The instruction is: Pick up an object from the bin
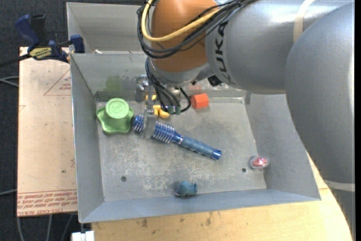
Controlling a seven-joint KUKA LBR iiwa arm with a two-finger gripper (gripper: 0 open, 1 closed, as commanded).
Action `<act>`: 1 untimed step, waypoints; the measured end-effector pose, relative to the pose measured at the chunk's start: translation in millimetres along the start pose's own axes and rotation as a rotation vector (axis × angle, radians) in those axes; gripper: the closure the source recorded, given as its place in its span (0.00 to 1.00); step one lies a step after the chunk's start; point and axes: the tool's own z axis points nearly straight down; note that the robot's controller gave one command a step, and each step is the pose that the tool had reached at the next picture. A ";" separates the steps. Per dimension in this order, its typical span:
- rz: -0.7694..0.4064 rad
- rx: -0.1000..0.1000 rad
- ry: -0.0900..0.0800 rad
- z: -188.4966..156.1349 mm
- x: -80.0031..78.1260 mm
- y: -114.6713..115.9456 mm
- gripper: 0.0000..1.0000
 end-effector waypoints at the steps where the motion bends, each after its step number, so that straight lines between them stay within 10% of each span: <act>1: 0.013 0.000 -0.005 125.7 -31.4 -62.4 0.00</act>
Offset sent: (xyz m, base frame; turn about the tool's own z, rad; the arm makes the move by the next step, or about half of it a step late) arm 0.0293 -0.0610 -0.1253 0.0083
